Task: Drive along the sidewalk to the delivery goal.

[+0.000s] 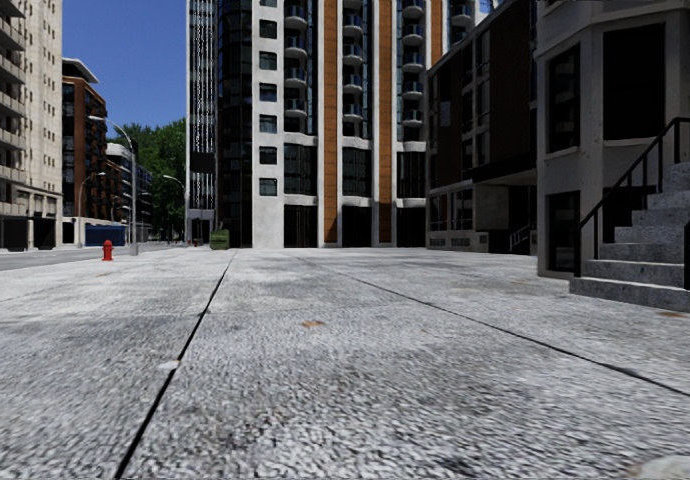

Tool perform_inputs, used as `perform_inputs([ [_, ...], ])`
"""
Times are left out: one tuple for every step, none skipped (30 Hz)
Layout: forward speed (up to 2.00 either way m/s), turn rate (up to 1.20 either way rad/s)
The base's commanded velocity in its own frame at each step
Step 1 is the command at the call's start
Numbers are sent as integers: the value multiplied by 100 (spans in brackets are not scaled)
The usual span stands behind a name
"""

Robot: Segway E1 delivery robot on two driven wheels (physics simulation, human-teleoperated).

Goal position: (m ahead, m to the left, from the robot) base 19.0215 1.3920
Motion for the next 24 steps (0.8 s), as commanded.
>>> perform_inputs([
  [200,0],
  [200,0],
  [200,0],
  [200,0],
  [200,0],
  [200,0],
  [200,0],
  [200,0],
  [200,0],
  [200,0],
  [200,0],
  [200,0],
  [200,0],
  [200,0],
  [200,0],
  [200,0],
  [200,0],
  [200,0],
  [200,0],
  [200,0],
  [200,0],
  [200,0],
  [200,0],
  [200,0],
])
